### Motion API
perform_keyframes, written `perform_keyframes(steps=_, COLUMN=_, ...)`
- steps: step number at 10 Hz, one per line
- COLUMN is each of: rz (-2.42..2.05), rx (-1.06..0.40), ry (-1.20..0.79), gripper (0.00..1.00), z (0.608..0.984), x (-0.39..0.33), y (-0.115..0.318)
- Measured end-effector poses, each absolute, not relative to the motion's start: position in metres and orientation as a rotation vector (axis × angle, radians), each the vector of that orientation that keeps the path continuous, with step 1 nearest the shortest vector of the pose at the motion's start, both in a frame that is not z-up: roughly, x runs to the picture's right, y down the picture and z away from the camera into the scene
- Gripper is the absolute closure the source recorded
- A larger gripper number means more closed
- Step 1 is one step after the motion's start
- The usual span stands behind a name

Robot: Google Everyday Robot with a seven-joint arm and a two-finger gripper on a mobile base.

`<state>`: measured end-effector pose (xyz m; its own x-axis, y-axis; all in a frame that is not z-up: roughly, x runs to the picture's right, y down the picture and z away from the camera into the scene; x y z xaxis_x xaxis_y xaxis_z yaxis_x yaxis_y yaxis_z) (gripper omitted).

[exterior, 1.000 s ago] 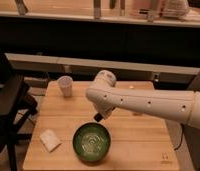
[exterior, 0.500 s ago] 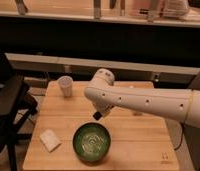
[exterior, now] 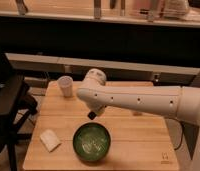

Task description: Place the eraser on the white sponge

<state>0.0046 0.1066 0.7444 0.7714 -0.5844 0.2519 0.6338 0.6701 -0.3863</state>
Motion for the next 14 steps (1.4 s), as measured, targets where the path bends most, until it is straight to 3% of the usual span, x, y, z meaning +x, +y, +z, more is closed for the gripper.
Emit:
perform_keyframes(steps=11, rz=-0.807, rx=-0.437, ry=-0.138, gripper=1.00, z=0.761, x=-0.024, y=0.103)
perform_keyframes(steps=12, rz=-0.814, rx=-0.434, ry=-0.143, gripper=0.97, z=0.762, x=-0.030, y=0.103)
perform_keyframes(steps=14, rz=-0.824, rx=-0.429, ry=-0.153, gripper=0.81, z=0.765, x=-0.043, y=0.103)
